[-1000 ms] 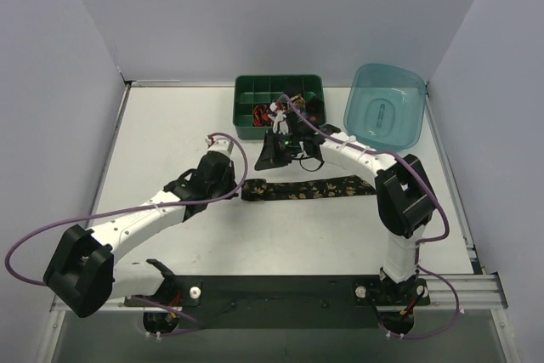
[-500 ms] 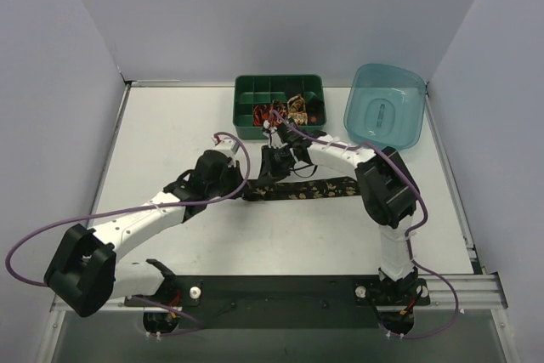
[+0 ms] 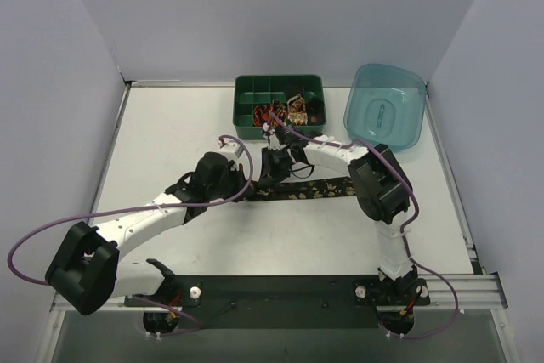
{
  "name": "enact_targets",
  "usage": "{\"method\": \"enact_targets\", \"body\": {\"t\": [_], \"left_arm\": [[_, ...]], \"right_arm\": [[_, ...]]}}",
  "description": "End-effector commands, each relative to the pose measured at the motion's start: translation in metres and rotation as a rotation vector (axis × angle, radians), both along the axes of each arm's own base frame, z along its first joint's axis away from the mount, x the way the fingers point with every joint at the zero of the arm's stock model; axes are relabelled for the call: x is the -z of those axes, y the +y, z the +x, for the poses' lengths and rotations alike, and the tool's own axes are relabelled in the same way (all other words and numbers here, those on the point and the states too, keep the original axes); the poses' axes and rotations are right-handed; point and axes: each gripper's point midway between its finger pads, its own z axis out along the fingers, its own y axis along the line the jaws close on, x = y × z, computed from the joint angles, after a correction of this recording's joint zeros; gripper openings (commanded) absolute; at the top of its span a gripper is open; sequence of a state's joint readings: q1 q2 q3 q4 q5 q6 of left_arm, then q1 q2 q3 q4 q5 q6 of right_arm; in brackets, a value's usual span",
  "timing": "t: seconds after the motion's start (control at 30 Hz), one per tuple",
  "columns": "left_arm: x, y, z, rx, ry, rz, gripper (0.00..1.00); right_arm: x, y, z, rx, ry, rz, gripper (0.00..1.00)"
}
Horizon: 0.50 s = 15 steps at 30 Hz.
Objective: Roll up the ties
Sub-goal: Roll the tie at the center of the board.
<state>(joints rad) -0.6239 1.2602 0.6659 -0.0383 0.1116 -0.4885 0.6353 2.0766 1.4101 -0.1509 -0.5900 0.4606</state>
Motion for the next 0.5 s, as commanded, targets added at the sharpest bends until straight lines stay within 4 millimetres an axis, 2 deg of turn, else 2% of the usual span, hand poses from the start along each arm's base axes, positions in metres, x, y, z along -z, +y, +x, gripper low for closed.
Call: {"method": "enact_targets", "body": {"t": [0.0, 0.1, 0.2, 0.47], "left_arm": [[-0.012, -0.008, 0.006, 0.032, -0.055, -0.042, 0.00], [-0.010, -0.010, 0.004, 0.042, -0.051, -0.047, 0.00], [-0.007, -0.012, 0.002, 0.063, -0.046, -0.056, 0.00], [-0.005, -0.021, -0.005, 0.128, -0.053, -0.091, 0.00]], "right_arm": [[0.009, -0.009, 0.002, 0.006, 0.001, -0.053, 0.00], [0.013, -0.010, 0.001, 0.001, 0.007, -0.061, 0.00], [0.006, -0.009, 0.002, -0.006, 0.001, -0.044, 0.00], [-0.062, 0.002, 0.021, -0.010, -0.101, 0.111, 0.00]]}}
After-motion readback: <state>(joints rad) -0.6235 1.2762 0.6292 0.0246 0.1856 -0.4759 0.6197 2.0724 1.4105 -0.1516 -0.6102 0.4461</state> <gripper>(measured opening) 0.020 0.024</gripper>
